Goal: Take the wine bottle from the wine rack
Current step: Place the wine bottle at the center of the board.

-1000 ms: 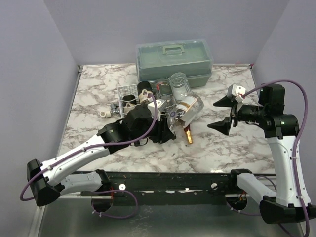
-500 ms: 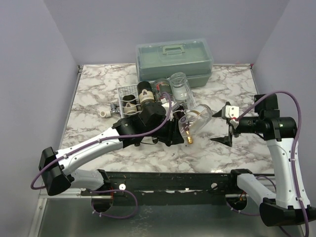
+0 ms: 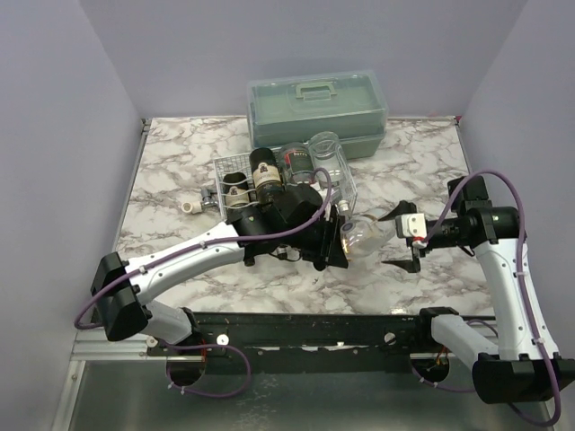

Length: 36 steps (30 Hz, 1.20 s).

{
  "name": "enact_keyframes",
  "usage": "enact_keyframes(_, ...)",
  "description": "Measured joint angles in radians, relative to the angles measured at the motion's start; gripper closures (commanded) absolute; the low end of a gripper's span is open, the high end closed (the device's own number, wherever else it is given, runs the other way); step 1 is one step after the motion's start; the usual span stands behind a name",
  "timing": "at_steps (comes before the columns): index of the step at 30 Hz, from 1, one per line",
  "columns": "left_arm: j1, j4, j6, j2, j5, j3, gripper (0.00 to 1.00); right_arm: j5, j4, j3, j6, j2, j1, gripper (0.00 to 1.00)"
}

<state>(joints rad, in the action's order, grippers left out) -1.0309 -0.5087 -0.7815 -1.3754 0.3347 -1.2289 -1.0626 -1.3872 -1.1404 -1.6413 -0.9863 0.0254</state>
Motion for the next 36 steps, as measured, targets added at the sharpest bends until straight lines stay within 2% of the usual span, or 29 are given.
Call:
enact_keyframes(19, -0.023, -0.073, -0.117, -0.248, 0.085, -0.179, 1.0, -0.098, 0.034, 0.189, -0.115, -0.014, 0.005, 0.0)
enact_keyframes(36, -0.042, -0.163, -0.277, -0.327, 0.082, -0.229, 1.0, -0.136, 0.162, 0.348, -0.099, -0.019, 0.029, 0.0)
